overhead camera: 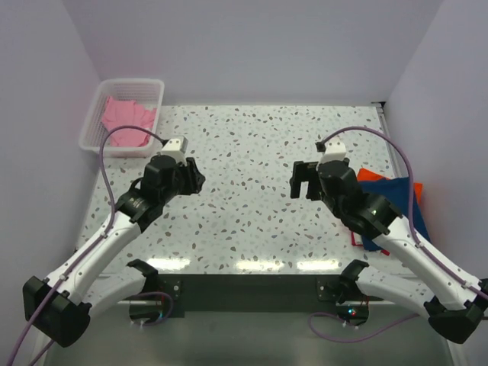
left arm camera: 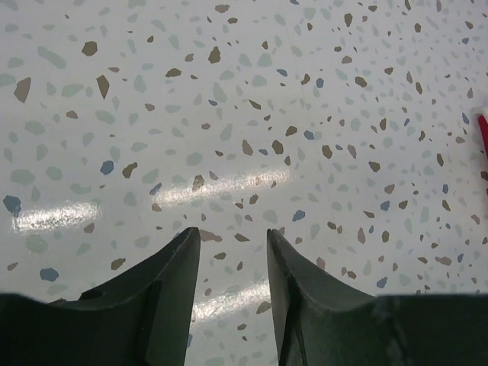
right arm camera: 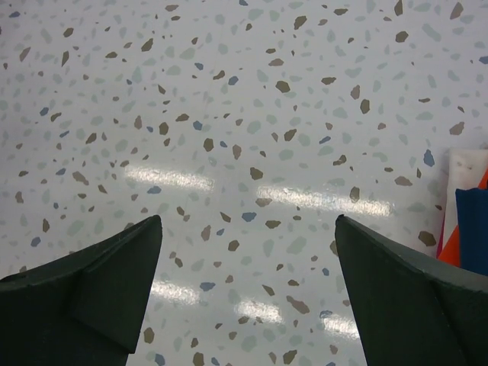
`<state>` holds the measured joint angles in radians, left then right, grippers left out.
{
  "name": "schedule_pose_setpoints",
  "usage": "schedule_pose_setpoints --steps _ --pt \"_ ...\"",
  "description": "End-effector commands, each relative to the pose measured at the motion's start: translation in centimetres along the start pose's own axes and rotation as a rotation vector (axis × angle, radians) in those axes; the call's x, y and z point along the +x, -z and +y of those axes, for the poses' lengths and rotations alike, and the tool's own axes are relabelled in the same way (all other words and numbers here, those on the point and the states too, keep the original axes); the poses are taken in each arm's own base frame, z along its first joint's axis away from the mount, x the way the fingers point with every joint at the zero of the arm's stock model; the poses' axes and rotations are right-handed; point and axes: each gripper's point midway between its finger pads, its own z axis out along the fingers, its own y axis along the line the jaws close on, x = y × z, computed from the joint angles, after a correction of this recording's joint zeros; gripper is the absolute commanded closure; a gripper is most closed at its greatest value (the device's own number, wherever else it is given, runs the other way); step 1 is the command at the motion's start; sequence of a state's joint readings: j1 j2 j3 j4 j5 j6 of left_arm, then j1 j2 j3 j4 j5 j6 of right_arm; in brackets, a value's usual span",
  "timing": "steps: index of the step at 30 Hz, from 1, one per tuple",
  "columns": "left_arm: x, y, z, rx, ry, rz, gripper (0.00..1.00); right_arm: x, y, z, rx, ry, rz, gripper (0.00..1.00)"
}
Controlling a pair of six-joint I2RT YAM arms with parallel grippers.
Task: Fold and stack the t-shirts
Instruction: Grab the tshirt from the pile
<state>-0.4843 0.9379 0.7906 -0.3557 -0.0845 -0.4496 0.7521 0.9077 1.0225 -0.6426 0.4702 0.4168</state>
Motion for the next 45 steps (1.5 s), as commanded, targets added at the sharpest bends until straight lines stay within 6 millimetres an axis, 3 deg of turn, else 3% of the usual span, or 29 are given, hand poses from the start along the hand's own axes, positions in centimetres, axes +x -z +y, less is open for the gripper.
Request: schedule_pose_setpoints --steps 1,6,7,9,10,11,13,14,16,17,19,21,22,23,26,28,29,30,31,33,39,42,45 --pt "-4.5 -0.3 -0.8 -0.007 0.036 -0.116 0.54 -0.9 -0.2 1.0 -0.046 0.023 -0.031 0.01" --pt "-8.2 -2.0 0.5 -0.15 0.048 -0.181 0.42 -0.1 -0.9 1.1 -0.046 0.054 0.001 0.01" --pt "-8.4 -3.2 1.1 -0.19 0.047 -0.171 0.4 0.1 -1.0 1.6 -0.065 0.058 0.014 0.02" --pt "-11.5 -3.6 2.9 -0.263 0.075 -0.23 0.34 0.7 -1.4 2.1 -0.082 0.064 0.042 0.01" --pt "-11.5 -5.0 4.1 -0.306 0.087 -0.207 0.33 0.7 -1.4 2.4 -0.093 0.068 0.053 0.02" --pt "-13.9 -4.9 6.4 -0.359 0.129 -0.248 0.29 1.1 -1.5 2.7 -0.11 0.074 0.072 0.01" --pt "-14.2 -6.9 9.5 -0.423 0.164 -0.215 0.27 1.6 -1.7 2.9 -0.113 0.084 0.098 0.01" --pt "-16.2 -6.6 11.7 -0.472 0.188 -0.248 0.25 1.7 -1.8 3.0 -0.12 0.083 0.104 0.01" --pt "-15.9 -8.3 15.1 -0.562 0.198 -0.205 0.22 2.0 -1.8 3.2 -0.136 0.084 0.106 0.01" --pt "-17.6 -7.9 17.2 -0.608 0.218 -0.233 0.2 2.0 -1.7 3.4 -0.143 0.085 0.108 0.01" --pt "-16.7 -9.3 20.7 -0.694 0.243 -0.181 0.18 2.3 -1.8 3.5 -0.154 0.088 0.116 0.01" --pt "-18.3 -9.1 24.3 -0.748 0.285 -0.211 0.17 2.4 -1.7 3.9 -0.174 0.088 0.124 0.01" --pt "-17.2 -10.2 26.7 -0.781 0.307 -0.179 0.17 2.7 -1.8 4.0 -0.179 0.089 0.132 0.01" --pt "-18.3 -10.5 27.4 -0.783 0.313 -0.199 0.17 2.8 -1.9 4.2 -0.186 0.09 0.135 0.01" --pt "-18.0 -13.0 30.7 -0.842 0.311 -0.159 0.17 3.0 -2.0 4.5 -0.202 0.091 0.148 0.01" --pt "-15.6 -15.2 33.4 -0.897 0.303 -0.079 0.17 3.2 -2.0 4.7 -0.21 0.093 0.156 0.01" --pt "-16.2 -15.5 33.8 -0.906 0.305 -0.079 0.18 3.3 -2.1 4.7 -0.209 0.093 0.16 0.01" --pt "-14.4 -17.0 35.1 -0.924 0.315 -0.037 0.18 3.5 -2.2 4.7 -0.207 0.093 0.163 0.01" --pt "-15.0 -17.2 35.9 -0.929 0.324 -0.051 0.2 3.5 -2.2 4.7 -0.21 0.093 0.164 0.01" --pt "-13.1 -18.6 37.1 -0.939 0.346 -0.014 0.21 3.6 -2.3 4.7 -0.209 0.094 0.167 0.01" --pt "-9.8 -20.5 39.0 -0.919 0.436 0.023 0.29 3.7 -2.5 4.7 -0.2 0.099 0.172 0.01" --pt "-8.7 -21.2 39.1 -0.883 0.465 0.037 0.49 3.8 -2.7 4.5 -0.191 0.101 0.175 0.01" --pt "-9.8 -21.5 38.5 -0.83 0.477 0.009 0.7 3.9 -2.7 4.5 -0.188 0.104 0.178 0.01"
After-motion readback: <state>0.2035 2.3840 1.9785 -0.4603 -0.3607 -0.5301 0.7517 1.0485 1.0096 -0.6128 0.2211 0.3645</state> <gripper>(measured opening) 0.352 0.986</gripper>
